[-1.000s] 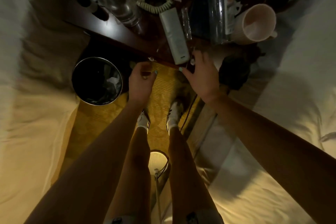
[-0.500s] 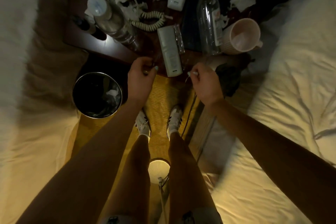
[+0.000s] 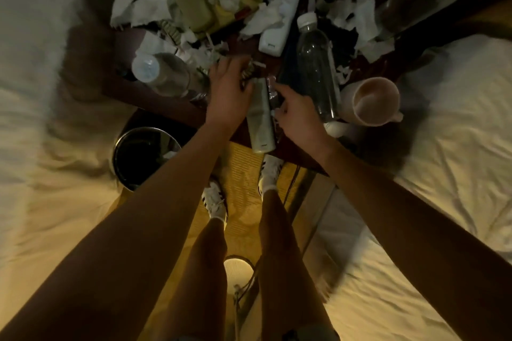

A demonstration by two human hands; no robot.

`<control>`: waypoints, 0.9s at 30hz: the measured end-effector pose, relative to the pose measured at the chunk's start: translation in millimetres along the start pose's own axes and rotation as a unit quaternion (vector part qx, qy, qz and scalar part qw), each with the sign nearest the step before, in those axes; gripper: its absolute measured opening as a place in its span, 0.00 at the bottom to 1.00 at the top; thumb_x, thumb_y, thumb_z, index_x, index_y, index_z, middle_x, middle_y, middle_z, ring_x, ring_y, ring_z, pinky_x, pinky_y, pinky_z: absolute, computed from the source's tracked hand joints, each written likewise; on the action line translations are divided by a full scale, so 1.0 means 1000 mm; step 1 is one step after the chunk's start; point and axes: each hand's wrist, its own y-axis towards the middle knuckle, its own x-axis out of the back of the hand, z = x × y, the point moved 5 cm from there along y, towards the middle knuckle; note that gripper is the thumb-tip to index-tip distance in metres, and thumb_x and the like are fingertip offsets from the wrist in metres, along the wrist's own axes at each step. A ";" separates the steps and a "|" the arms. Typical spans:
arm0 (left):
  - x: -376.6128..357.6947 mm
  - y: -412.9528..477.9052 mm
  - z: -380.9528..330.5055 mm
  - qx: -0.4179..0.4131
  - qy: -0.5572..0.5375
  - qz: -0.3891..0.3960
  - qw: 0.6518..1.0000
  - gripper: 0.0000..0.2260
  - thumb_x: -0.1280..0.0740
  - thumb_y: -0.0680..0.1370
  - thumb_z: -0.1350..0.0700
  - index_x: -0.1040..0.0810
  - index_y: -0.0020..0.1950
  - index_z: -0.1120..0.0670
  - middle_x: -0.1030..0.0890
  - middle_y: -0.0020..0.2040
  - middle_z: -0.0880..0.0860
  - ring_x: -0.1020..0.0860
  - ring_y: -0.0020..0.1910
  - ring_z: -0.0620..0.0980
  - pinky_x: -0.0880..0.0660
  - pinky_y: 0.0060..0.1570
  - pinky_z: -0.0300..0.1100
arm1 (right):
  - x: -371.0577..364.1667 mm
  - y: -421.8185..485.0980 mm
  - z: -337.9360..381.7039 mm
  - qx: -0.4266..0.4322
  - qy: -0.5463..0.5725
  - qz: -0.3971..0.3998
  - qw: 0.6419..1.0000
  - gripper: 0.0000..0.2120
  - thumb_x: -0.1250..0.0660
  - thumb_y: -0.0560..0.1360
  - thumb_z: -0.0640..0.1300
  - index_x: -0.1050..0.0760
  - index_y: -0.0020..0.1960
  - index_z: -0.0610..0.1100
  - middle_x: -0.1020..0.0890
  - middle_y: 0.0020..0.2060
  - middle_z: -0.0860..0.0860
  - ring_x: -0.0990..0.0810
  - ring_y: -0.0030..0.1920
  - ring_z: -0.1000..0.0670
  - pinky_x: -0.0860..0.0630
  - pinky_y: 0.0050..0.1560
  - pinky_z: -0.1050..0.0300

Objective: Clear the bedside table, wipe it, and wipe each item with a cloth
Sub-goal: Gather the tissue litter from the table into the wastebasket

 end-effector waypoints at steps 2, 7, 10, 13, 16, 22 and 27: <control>-0.006 0.016 -0.002 -0.013 0.042 -0.003 0.999 0.19 0.34 0.76 0.59 0.26 0.67 0.55 0.27 0.63 0.59 0.32 0.65 0.59 0.34 0.65 0.51 | 0.004 0.000 -0.002 -0.002 0.005 0.014 1.000 0.25 0.40 0.78 0.32 0.34 0.73 0.45 0.33 0.32 0.61 0.28 0.30 0.68 0.31 0.37 0.76; -0.017 0.036 0.001 -0.021 0.132 -0.031 0.991 0.15 0.30 0.74 0.54 0.22 0.59 0.57 0.26 0.60 0.60 0.31 0.62 0.62 0.32 0.60 0.50 | 0.002 0.004 0.001 0.006 -0.027 0.010 1.000 0.17 0.37 0.78 0.36 0.29 0.66 0.46 0.21 0.42 0.50 0.20 0.45 0.53 0.21 0.51 0.56; -0.022 0.039 0.002 0.004 0.138 -0.036 0.990 0.13 0.28 0.73 0.54 0.21 0.52 0.59 0.26 0.59 0.60 0.30 0.61 0.62 0.31 0.58 0.51 | -0.002 0.008 -0.001 0.017 -0.064 0.008 0.998 0.11 0.37 0.78 0.37 0.27 0.59 0.46 0.19 0.47 0.44 0.18 0.48 0.46 0.19 0.47 0.49; -0.024 0.042 0.003 0.015 0.151 -0.027 0.988 0.10 0.27 0.73 0.55 0.20 0.50 0.59 0.27 0.58 0.61 0.30 0.60 0.62 0.30 0.57 0.52 | -0.005 0.009 -0.002 0.028 -0.092 0.014 0.995 0.06 0.39 0.79 0.38 0.26 0.54 0.44 0.19 0.43 0.44 0.18 0.44 0.44 0.19 0.42 0.46; -0.022 0.043 0.003 0.017 0.141 -0.017 0.990 0.08 0.28 0.73 0.56 0.19 0.47 0.59 0.26 0.56 0.60 0.31 0.59 0.62 0.33 0.57 0.48 | -0.002 0.010 -0.002 0.024 -0.069 0.028 0.997 0.06 0.39 0.79 0.39 0.24 0.53 0.41 0.19 0.43 0.44 0.19 0.43 0.46 0.20 0.42 0.47; -0.015 0.036 0.000 0.075 -0.005 -0.020 0.997 0.05 0.29 0.75 0.55 0.21 0.41 0.55 0.24 0.53 0.56 0.31 0.64 0.60 0.35 0.64 0.49 | 0.029 -0.006 0.013 0.015 0.049 -0.013 0.999 0.06 0.37 0.79 0.39 0.26 0.53 0.38 0.24 0.38 0.53 0.25 0.35 0.61 0.28 0.35 0.72; -0.004 0.044 -0.016 0.073 -0.115 -0.087 0.987 0.05 0.30 0.74 0.55 0.23 0.40 0.53 0.25 0.56 0.50 0.26 0.59 0.48 0.27 0.61 0.50 | 0.076 -0.009 0.010 -0.007 0.088 -0.119 0.989 0.04 0.36 0.79 0.40 0.25 0.51 0.40 0.26 0.38 0.56 0.27 0.35 0.64 0.30 0.35 0.75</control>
